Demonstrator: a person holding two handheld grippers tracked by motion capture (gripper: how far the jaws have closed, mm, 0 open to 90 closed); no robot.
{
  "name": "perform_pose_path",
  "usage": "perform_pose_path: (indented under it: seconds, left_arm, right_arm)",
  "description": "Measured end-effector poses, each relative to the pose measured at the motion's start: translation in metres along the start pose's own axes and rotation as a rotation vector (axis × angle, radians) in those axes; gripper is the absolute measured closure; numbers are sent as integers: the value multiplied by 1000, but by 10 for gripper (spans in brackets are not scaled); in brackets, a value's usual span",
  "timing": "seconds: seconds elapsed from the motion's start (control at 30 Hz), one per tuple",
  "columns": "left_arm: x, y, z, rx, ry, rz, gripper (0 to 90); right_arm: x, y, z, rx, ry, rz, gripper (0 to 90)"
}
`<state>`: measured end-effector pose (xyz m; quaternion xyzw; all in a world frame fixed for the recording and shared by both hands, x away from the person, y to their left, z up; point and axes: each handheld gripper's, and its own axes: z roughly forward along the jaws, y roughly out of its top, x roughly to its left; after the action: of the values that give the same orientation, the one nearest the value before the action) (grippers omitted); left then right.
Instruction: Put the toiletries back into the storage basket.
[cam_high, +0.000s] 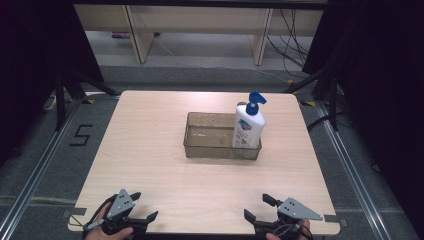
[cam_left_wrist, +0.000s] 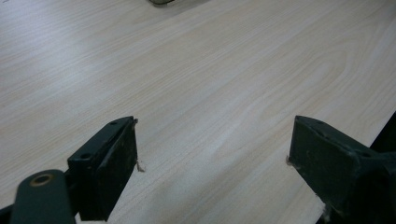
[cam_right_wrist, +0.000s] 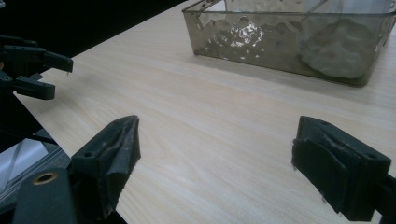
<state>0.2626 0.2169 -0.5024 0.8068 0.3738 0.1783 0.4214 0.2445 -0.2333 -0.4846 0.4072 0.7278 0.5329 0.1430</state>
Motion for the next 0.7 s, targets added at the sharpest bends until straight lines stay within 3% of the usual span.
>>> perform_pose_path:
  seconds: [0.17,0.7]
  left_arm:
    - [0,0,0,-3,-6,-4,148]
    - [0,0,1,-4,-10,-4,148]
  right_arm:
    - [-1,-1,-4,-3,-21,-12,153]
    - [0,-4,-10,-18,-36,12,153]
